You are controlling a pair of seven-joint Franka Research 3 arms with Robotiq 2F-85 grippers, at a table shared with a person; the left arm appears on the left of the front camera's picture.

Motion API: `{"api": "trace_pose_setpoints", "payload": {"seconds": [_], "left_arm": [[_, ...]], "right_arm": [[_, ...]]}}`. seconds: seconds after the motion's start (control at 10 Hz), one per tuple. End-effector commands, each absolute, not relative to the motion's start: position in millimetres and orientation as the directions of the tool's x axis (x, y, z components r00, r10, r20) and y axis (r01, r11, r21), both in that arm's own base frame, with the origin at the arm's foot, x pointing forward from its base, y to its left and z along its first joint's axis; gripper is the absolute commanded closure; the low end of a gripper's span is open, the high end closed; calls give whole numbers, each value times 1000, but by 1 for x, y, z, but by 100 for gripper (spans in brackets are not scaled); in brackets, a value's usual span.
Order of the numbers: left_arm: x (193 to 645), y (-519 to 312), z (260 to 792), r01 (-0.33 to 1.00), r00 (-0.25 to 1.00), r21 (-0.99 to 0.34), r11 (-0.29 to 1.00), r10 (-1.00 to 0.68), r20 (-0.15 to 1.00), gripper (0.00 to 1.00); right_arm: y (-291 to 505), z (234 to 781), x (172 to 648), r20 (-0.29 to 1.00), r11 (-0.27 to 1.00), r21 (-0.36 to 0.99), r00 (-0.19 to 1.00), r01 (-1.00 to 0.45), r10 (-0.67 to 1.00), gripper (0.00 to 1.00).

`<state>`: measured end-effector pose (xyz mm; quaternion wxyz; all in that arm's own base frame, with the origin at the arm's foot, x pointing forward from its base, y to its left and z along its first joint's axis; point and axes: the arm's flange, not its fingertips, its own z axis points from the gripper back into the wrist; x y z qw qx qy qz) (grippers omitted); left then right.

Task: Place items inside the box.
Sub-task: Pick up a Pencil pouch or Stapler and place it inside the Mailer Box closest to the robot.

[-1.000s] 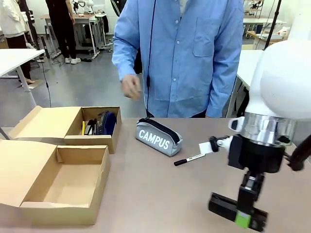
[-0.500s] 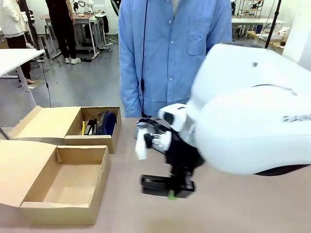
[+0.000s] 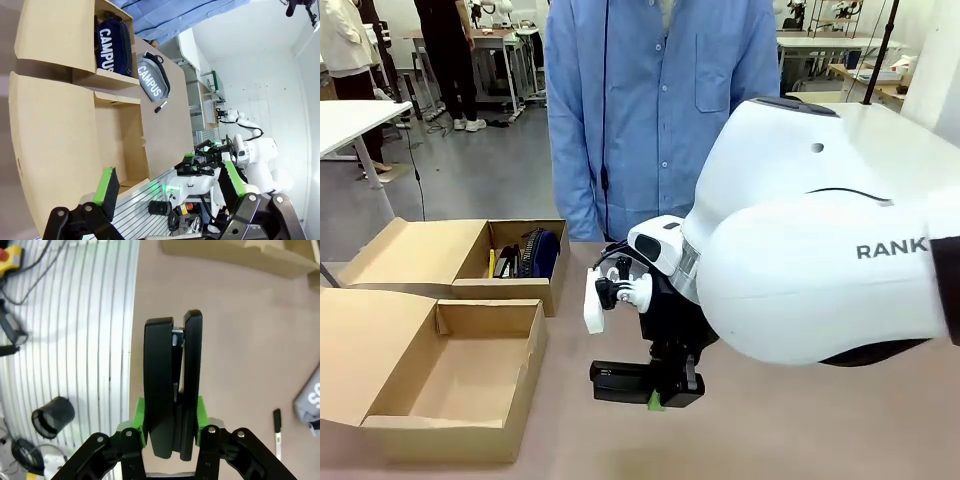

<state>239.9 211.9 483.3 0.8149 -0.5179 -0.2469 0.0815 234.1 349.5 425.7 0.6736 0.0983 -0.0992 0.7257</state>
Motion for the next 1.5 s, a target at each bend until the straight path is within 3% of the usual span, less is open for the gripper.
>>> {"api": "trace_pose_setpoints", "payload": {"seconds": [0.0, 0.1, 0.2, 0.3, 0.5, 0.6, 0.7, 1.0, 1.3, 1.4], "left_arm": [[239, 212, 484, 152, 857, -886, 438, 387, 339, 0], [239, 212, 484, 152, 857, -886, 438, 387, 339, 0], [239, 212, 484, 152, 857, -886, 438, 387, 339, 0], [239, 212, 484, 152, 857, -886, 438, 387, 339, 0], [239, 212, 484, 152, 857, -886, 438, 387, 339, 0], [239, 212, 484, 152, 857, -886, 438, 387, 339, 0], [239, 212, 484, 152, 857, -886, 438, 387, 339, 0], [239, 212, 484, 152, 857, -886, 438, 387, 339, 0], [239, 212, 484, 152, 857, -886, 438, 387, 339, 0], [239, 212, 484, 152, 857, -886, 438, 387, 339, 0]], "right_arm": [[385, 426, 242, 435, 66, 8, 63, -998, 898, 58], [419, 426, 246, 479, 208, 133, 247, -969, 843, 58], [455, 421, 247, 442, 300, 254, 386, -919, 810, 58], [479, 417, 247, 393, 398, 280, 483, -874, 783, 58], [519, 417, 228, 389, 347, 351, 472, -870, 791, 58], [522, 430, 216, 485, 235, 384, 412, -893, 772, 58], [501, 409, 231, 360, 365, 344, 481, -865, 800, 58], [519, 413, 221, 380, 339, 370, 473, -865, 795, 58], [553, 434, 218, 394, 544, 449, 703, -709, 592, 58], [561, 440, 220, 360, 684, 455, 820, -570, 445, 58]]}}
